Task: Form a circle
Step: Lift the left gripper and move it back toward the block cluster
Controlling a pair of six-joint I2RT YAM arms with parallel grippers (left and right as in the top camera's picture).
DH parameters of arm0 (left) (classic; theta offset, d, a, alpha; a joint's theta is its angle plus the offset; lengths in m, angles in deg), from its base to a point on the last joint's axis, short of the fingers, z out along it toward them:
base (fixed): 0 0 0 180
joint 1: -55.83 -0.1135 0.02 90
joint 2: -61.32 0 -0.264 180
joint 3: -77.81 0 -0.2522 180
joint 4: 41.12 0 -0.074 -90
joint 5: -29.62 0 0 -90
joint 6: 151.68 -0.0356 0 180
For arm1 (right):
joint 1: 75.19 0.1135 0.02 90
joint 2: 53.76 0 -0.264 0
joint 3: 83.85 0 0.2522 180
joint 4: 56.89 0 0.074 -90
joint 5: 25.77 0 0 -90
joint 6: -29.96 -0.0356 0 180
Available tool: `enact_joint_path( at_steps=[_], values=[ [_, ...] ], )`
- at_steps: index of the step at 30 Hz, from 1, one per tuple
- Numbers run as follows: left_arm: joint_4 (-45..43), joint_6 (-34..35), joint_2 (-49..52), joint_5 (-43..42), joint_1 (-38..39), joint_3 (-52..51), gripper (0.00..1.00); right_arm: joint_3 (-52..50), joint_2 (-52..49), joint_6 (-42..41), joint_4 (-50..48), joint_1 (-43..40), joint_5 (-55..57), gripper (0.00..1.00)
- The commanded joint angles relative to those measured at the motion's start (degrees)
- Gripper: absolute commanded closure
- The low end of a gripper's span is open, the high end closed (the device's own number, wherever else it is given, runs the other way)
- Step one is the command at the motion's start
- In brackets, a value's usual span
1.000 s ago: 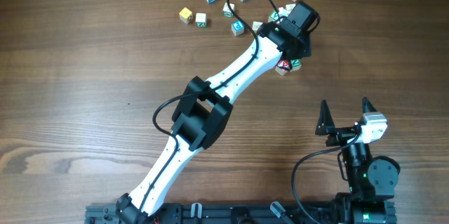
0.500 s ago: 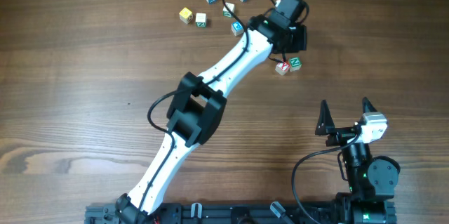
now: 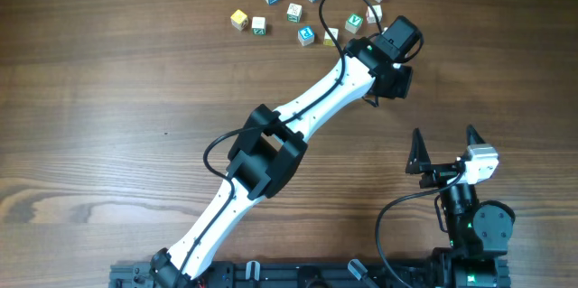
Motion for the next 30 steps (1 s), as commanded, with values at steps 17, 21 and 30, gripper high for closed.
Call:
enact_joint_path(
  at_steps=[17,21,30],
  values=[
    [3.7,-4.4,1.7,8.2,-0.3,-0.3,0.96,-0.1,0.3,0.6,-0.2,-0.2,1.0,0.0],
    [3.8,-4.4,1.7,9.0,-0.3,-0.3,0.96,-0.1,0.3,0.6,-0.2,-0.2,1.0,0.01],
    [4.0,-4.3,1.7,8.9,-0.3,-0.3,0.96,-0.1,0.3,0.6,-0.2,-0.2,1.0,0.0]
  ],
)
